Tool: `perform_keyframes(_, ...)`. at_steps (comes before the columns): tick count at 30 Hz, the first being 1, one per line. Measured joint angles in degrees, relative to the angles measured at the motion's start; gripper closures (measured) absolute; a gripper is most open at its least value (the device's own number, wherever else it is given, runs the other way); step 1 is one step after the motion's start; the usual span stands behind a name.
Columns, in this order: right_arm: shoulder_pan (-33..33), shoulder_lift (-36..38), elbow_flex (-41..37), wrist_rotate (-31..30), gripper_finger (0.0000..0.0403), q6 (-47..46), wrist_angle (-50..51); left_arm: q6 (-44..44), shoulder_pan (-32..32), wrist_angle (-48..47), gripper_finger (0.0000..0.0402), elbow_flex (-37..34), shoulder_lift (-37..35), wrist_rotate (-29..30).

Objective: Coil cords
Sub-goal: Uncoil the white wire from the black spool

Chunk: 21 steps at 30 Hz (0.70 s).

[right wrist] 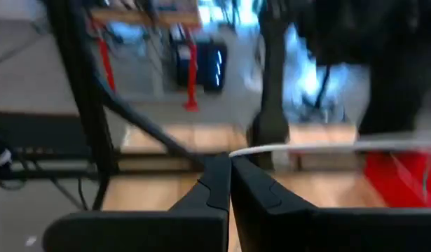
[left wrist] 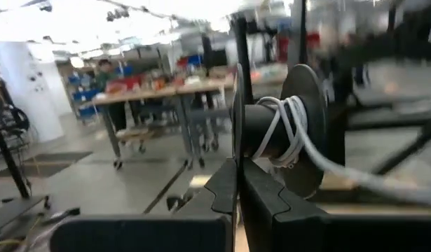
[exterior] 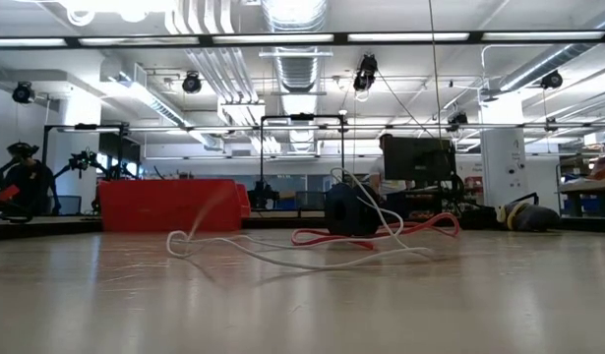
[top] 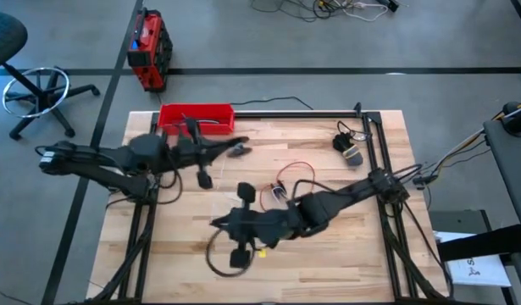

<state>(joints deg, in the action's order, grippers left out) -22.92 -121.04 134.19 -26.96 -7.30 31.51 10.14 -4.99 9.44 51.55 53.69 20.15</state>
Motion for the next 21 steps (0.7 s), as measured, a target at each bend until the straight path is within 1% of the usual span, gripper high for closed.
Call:
perform_keyframes(1, -0.50, -0.04, 0.00, 0.11, 0.0403, 2.75, -2.86, 0.49, -0.06, -0.46, 0.0401, 0.00, 1.10, 0.17)
perform_keyframes(3, -1.46, 0.57, 0.72, -1.39, 0.0403, 7.30, -4.30, 2.01, -0.12, -1.40, 0.0401, -0.01, 3.38, 0.91)
perform_keyframes(5, -2.59, 2.45, 0.63, -6.13, 0.0403, 9.94, -3.42, 3.46, -0.56, -1.96, 0.0401, -0.21, 5.41, 2.66)
perform_keyframes(7, -3.85, 4.69, 0.71, -11.86, 0.0403, 10.37, -0.43, 5.46, -1.31, -2.52, 0.0401, -0.85, 6.80, 4.75)
perform_keyframes(11, -6.72, 9.11, 0.79, -21.82, 0.0403, 9.87, 10.08, 11.25, -3.76, -2.70, 0.0401, -3.31, 8.28, 11.24)
perform_keyframes(12, -7.39, 10.05, 0.79, -23.28, 0.0403, 8.55, 13.70, 13.06, -4.60, -2.49, 0.0401, -4.07, 8.40, 12.94)
perform_keyframes(14, -8.36, 11.23, 0.79, -23.87, 0.0403, 3.38, 21.28, 17.44, -6.44, -1.22, 0.0401, -5.58, 8.32, 15.84)
perform_keyframes(18, -9.22, 11.72, 0.57, -23.44, 0.0403, -13.59, 37.08, 24.80, -11.35, 2.36, 0.0401, -7.62, 8.07, 20.89)
perform_keyframes(21, -9.22, 9.96, 0.10, -20.90, 0.0403, -25.04, 47.63, 29.36, -14.91, 3.58, 0.0401, -7.65, 7.96, 22.29)
